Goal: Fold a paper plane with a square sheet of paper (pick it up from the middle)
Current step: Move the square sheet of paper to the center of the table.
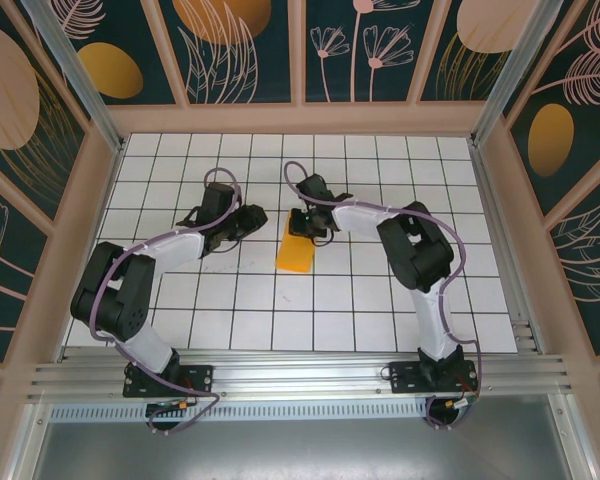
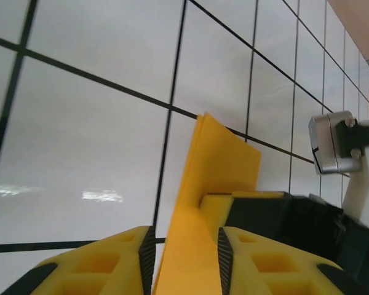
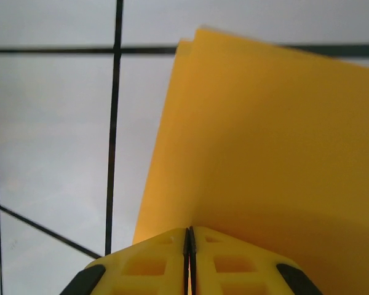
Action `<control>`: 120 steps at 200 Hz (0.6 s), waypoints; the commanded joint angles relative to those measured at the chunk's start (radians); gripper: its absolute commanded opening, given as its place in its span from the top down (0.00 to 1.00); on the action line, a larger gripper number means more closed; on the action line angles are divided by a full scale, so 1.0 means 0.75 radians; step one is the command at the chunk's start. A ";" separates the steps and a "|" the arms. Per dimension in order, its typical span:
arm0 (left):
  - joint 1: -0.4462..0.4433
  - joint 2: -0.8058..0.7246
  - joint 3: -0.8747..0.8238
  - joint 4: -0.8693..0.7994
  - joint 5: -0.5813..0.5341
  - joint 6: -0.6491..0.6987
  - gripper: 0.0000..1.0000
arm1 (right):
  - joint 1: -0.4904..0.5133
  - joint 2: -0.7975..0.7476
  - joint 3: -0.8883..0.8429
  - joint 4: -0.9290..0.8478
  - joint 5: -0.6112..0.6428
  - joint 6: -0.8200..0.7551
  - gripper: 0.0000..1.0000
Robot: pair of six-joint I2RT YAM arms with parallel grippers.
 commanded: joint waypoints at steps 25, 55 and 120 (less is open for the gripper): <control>0.021 -0.035 -0.022 0.037 0.044 -0.008 0.58 | 0.055 -0.020 -0.080 -0.085 -0.210 -0.332 0.88; 0.020 -0.015 -0.004 0.068 0.109 -0.002 0.57 | 0.050 -0.178 -0.120 -0.008 -0.253 -0.332 0.87; -0.032 0.075 0.110 0.129 0.294 0.059 0.61 | -0.035 -0.539 -0.507 0.233 -0.039 0.111 0.83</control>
